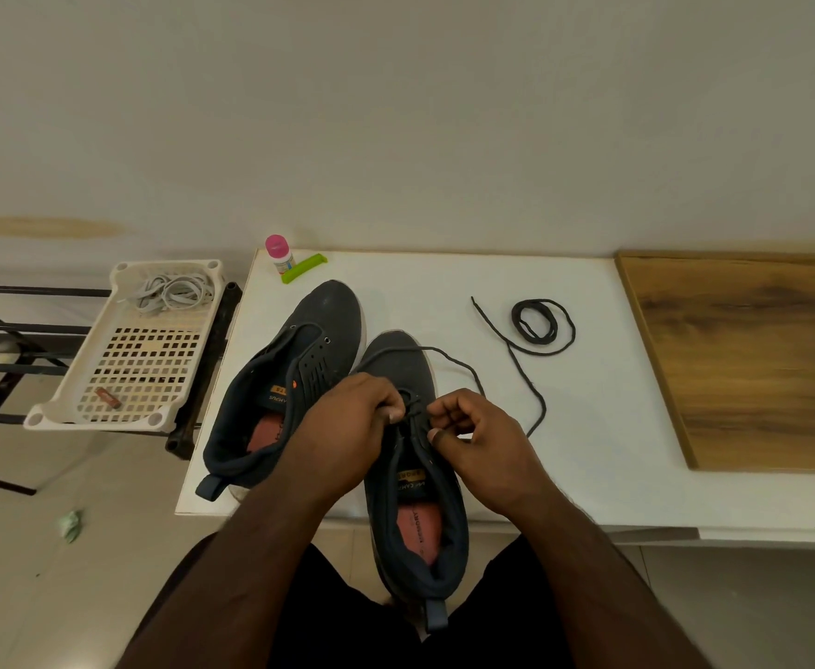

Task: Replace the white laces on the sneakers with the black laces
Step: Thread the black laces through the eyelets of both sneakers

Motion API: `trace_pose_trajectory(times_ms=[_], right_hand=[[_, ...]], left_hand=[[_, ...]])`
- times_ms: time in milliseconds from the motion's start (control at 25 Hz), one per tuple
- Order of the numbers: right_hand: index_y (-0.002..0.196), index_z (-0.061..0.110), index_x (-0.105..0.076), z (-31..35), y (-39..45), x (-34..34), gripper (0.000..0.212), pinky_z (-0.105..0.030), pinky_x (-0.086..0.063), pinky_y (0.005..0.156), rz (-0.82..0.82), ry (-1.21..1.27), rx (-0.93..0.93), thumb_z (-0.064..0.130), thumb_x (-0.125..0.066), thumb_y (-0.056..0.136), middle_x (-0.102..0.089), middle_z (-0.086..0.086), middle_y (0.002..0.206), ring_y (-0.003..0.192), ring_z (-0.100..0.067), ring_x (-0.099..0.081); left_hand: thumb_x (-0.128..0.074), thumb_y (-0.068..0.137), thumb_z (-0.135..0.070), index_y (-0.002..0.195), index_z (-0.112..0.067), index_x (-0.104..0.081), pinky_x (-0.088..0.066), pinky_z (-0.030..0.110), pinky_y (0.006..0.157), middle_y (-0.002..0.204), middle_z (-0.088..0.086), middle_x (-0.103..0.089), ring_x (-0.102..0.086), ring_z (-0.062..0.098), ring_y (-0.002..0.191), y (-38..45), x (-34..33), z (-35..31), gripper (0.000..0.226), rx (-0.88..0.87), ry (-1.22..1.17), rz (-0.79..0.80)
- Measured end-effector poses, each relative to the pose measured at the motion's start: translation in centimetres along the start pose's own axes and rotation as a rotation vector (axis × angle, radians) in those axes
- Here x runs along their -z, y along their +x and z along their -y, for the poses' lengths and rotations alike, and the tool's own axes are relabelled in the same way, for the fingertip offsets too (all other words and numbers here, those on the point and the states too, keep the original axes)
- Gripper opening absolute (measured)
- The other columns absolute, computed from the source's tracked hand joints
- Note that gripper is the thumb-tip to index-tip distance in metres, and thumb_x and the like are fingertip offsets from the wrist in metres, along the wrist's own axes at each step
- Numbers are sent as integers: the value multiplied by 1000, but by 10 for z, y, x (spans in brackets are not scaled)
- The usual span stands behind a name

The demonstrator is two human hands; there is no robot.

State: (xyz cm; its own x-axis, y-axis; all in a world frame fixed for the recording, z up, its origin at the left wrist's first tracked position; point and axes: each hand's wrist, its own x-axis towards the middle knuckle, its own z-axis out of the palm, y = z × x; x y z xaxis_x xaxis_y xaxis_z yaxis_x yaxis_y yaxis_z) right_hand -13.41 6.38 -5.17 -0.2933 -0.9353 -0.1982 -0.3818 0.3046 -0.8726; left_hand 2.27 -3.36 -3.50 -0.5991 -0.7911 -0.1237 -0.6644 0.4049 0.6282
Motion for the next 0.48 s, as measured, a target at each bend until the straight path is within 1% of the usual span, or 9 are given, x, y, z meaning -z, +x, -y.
trace_pose_trajectory(times_ms=[40,120,160,200,280,320,400,440,480], right_hand=[[98,35,-62,1,0,0,21,-12,-50,77,3,-1,1,15,-66,91,-66,14,91,89,5,-61],[99,33,-63,1,0,-1,19,-14,-51,77,1,7,-1,16,-66,91,-66,14,91,88,4,-61],[100,32,-63,0,0,-1,17,-17,-52,78,-1,18,-6,18,-67,91,-66,13,91,88,2,-61],[100,32,-63,1,-1,-1,16,-20,-54,79,-1,33,-14,21,-69,90,-67,12,92,88,0,-62],[102,33,-63,3,-3,-1,17,-24,-55,81,4,55,-23,29,-72,88,-66,10,94,90,-4,-62],[103,33,-63,3,-4,-2,18,-24,-55,82,3,52,-22,31,-72,88,-66,11,95,91,-4,-62],[104,32,-63,3,-5,-2,15,-28,-55,85,-12,32,-17,28,-69,91,-66,11,94,91,-3,-62],[103,32,-64,2,-4,-2,13,-30,-56,85,-20,24,-15,25,-66,93,-67,11,93,90,-3,-63],[103,31,-64,1,-4,-2,12,-31,-56,86,-24,20,-14,23,-65,94,-67,11,92,89,-3,-63]], left_hand=[[-52,98,-16,88,-20,-61,-46,26,78,89,-9,-63,-58,8,84,-1,-1,-1,15,85,-108,-44],[-46,102,-22,93,-20,-58,-51,26,74,89,-8,-71,-66,8,82,-2,0,-2,16,267,-446,-123],[-44,104,-24,96,-18,-57,-53,28,75,91,-8,-73,-69,9,83,-2,1,-1,16,309,-562,-131],[-43,104,-24,97,-18,-56,-55,30,76,94,-7,-73,-70,10,84,-3,2,1,16,319,-589,-125],[-45,104,-21,99,-21,-56,-56,34,78,98,-6,-71,-70,11,84,-5,6,5,13,306,-596,-114],[-47,103,-20,100,-24,-58,-56,32,78,99,-6,-70,-69,9,84,-7,9,7,12,285,-583,-113],[-54,100,-18,104,-30,-62,-49,18,79,100,-10,-67,-65,0,87,-10,12,12,15,207,-480,-72],[-57,98,-18,107,-32,-63,-44,10,79,101,-13,-65,-61,-4,90,-12,13,12,18,161,-380,-41],[-60,96,-17,107,-32,-65,-41,5,78,101,-15,-63,-58,-7,93,-12,15,12,19,124,-288,-26]])
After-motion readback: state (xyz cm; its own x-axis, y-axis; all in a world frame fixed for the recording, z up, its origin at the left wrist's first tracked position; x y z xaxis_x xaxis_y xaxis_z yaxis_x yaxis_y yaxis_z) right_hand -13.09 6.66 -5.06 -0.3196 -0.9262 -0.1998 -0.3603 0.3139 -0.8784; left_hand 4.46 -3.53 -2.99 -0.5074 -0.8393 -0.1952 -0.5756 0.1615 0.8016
